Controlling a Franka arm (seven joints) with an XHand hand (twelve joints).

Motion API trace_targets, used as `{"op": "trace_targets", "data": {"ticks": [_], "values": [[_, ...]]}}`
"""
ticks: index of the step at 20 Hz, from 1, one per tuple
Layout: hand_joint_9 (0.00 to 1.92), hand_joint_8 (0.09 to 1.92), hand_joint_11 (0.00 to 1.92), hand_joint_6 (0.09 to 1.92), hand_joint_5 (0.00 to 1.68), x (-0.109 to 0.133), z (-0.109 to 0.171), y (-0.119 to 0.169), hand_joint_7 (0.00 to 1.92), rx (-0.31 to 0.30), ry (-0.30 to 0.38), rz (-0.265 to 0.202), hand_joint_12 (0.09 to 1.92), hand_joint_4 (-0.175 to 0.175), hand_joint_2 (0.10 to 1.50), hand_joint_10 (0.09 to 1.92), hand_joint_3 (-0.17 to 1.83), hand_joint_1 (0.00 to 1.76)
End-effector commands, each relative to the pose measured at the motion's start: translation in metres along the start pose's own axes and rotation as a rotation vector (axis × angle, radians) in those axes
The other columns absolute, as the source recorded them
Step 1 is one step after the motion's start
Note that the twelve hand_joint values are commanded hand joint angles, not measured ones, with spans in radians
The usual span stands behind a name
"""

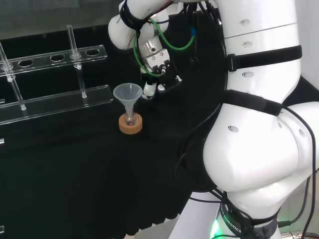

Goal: Pick up the weighing funnel.

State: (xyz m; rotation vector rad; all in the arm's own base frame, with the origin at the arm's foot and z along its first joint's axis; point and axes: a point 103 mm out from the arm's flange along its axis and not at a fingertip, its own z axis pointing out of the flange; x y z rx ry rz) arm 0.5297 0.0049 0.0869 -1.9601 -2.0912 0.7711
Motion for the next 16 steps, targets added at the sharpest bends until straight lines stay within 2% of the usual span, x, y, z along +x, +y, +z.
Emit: {"op": "trace_targets", "data": {"ticks": [1, 8, 16], "values": [[0.67, 0.67, 0.51, 0.43, 0.62, 0.001, 0.0057, 0.0034, 0.4, 0.007, -0.009, -0.001, 1.32, 0.002, 0.62, 0.52, 0.53, 0.85], [0.69, 0.67, 0.51, 0.6, 0.69, -0.0017, 0.0094, 0.0043, 0.42, 0.009, -0.012, 0.0, 1.32, 0.022, 0.62, 0.53, 0.53, 0.86], [0.72, 0.67, 0.52, 0.65, 0.75, -0.001, 0.0093, 0.0083, 0.45, 0.003, -0.012, -0.015, 1.32, 0.03, 0.62, 0.53, 0.54, 0.87]]}}
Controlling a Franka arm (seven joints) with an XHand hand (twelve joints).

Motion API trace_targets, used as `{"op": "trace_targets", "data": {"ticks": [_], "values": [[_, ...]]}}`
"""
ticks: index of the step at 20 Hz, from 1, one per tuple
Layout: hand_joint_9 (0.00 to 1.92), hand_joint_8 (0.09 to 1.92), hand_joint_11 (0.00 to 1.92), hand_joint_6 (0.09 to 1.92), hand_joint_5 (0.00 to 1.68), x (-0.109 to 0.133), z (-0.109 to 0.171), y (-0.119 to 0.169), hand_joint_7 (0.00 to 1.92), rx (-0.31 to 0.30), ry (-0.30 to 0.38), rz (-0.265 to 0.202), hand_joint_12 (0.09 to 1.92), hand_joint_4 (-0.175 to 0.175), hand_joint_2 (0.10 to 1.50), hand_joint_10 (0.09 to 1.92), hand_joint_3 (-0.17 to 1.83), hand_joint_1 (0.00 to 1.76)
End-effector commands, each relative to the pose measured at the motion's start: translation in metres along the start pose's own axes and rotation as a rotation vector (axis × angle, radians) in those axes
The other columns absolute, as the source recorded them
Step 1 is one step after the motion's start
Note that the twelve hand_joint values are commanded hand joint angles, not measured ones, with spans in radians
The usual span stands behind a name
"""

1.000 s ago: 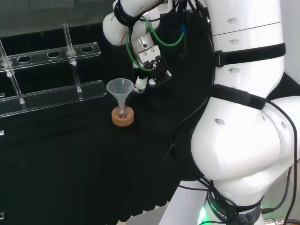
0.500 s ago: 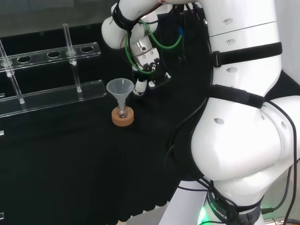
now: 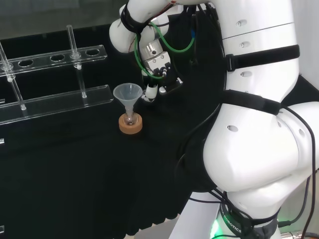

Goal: Pick up the weighing funnel.

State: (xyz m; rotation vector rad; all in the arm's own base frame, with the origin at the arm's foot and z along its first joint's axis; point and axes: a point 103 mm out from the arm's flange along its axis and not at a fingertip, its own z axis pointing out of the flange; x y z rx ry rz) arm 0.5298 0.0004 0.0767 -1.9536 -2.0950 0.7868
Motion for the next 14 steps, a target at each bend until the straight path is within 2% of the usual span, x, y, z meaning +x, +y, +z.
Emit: {"op": "trace_targets", "data": {"ticks": [1, 14], "values": [[0.72, 0.67, 0.52, 0.66, 0.76, 0.002, -0.0004, 0.0045, 0.45, -0.008, -0.003, -0.014, 1.32, 0.031, 0.62, 0.53, 0.54, 0.87], [0.73, 0.66, 0.53, 0.69, 0.75, 0.008, -0.0012, 0.0072, 0.46, -0.001, -0.011, -0.004, 1.31, 0.029, 0.62, 0.51, 0.55, 0.87]]}}
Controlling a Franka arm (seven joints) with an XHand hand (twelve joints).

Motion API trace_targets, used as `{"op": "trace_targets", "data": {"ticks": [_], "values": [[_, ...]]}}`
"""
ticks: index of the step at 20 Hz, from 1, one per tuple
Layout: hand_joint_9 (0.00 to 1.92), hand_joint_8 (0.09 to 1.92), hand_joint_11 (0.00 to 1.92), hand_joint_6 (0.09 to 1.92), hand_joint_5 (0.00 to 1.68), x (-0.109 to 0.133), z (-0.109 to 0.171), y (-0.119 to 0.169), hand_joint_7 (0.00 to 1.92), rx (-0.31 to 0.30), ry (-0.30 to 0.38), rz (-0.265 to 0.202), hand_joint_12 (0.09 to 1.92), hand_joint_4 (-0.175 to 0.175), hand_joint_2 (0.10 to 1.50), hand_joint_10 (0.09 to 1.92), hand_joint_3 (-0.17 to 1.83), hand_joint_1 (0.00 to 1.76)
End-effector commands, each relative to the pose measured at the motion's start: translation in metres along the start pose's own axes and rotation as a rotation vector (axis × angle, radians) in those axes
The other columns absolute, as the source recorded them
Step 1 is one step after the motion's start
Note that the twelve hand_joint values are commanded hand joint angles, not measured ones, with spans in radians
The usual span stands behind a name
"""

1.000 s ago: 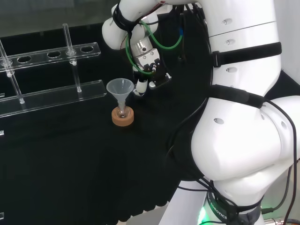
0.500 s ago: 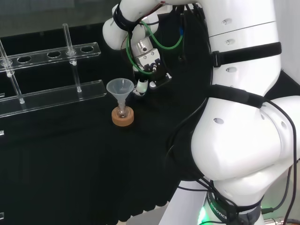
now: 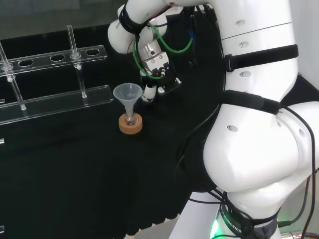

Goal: Pick up the weighing funnel.

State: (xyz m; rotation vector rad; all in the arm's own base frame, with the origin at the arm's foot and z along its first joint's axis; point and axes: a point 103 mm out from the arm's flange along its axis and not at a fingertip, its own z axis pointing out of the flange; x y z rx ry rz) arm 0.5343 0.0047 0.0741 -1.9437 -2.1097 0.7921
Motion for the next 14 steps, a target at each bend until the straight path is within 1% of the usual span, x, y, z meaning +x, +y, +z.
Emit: {"op": "trace_targets", "data": {"ticks": [1, 8, 10, 12, 13, 14], "values": [[0.74, 0.66, 0.53, 0.69, 0.75, 0.0045, -0.0002, 0.0024, 0.46, 0.0, -0.002, 0.006, 1.31, 0.029, 0.62, 0.51, 0.55, 0.87], [0.74, 0.66, 0.53, 0.71, 0.75, 0.0024, 0.0008, 0.0029, 0.46, 0.002, -0.001, 0.006, 1.31, 0.027, 0.62, 0.51, 0.55, 0.87], [0.74, 0.66, 0.54, 0.72, 0.82, 0.0017, 0.0015, 0.0035, 0.46, 0.004, -0.005, 0.011, 1.31, 0.039, 0.63, 0.51, 0.55, 0.87], [0.75, 0.66, 0.54, 0.72, 0.94, 0.0015, 0.0016, 0.0038, 0.47, -0.005, -0.017, 0.021, 1.31, 0.067, 0.64, 0.51, 0.56, 0.89], [0.77, 0.66, 0.55, 0.71, 1.05, 0.0016, 0.0015, 0.0036, 0.49, -0.013, -0.023, 0.028, 1.3, 0.109, 0.69, 0.5, 0.53, 0.96], [0.78, 0.66, 0.56, 0.7, 1.13, 0.0016, 0.0014, 0.0034, 0.51, -0.02, -0.028, 0.034, 1.3, 0.14, 0.72, 0.5, 0.5, 1.02]]}}
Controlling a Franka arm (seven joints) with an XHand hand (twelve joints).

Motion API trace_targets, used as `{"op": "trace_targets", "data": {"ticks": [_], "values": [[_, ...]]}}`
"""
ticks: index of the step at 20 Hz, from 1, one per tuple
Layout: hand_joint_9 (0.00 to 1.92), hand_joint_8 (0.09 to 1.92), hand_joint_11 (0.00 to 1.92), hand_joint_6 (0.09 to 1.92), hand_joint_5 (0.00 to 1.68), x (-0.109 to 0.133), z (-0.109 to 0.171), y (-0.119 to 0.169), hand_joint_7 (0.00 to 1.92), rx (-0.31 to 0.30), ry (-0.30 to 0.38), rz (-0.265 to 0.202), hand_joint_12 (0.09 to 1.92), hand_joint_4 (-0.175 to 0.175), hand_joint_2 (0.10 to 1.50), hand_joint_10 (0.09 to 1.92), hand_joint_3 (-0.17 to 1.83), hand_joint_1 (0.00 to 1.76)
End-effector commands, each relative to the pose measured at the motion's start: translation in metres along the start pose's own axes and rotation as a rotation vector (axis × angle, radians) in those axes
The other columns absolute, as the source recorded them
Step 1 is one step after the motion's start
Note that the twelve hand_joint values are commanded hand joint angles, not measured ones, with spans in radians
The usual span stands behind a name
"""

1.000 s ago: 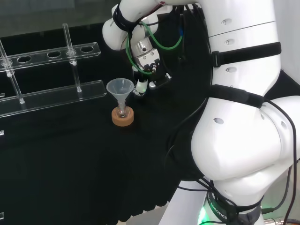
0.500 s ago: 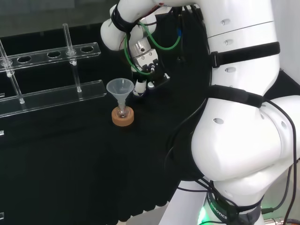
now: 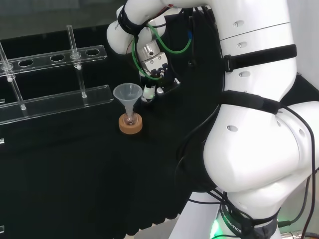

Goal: Pick up the weighing funnel.

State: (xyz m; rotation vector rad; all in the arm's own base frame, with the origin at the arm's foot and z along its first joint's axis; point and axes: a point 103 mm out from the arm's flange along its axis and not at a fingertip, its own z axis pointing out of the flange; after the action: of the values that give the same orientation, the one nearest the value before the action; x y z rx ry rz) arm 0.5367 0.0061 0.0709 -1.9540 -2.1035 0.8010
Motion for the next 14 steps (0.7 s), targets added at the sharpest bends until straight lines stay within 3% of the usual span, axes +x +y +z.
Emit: {"op": "trace_targets", "data": {"ticks": [1, 4, 8, 14], "values": [[0.8, 0.66, 0.57, 0.67, 1.2, 0.0, 0.0, -0.001, 0.53, -0.028, -0.027, 0.029, 1.29, 0.158, 0.73, 0.5, 0.51, 1.06], [0.85, 0.64, 0.6, 0.62, 1.29, -0.002, -0.002, -0.004, 0.59, -0.056, -0.03, 0.037, 1.26, 0.174, 0.67, 0.47, 0.62, 1.12], [0.92, 0.63, 0.66, 0.67, 1.28, -0.009, -0.015, -0.014, 0.63, -0.108, 0.012, 0.049, 1.24, 0.175, 0.64, 0.44, 0.68, 1.12], [0.95, 0.64, 0.68, 0.7, 1.27, -0.021, -0.038, -0.033, 0.65, -0.115, 0.008, 0.06, 1.23, 0.175, 0.64, 0.44, 0.69, 1.12]]}}
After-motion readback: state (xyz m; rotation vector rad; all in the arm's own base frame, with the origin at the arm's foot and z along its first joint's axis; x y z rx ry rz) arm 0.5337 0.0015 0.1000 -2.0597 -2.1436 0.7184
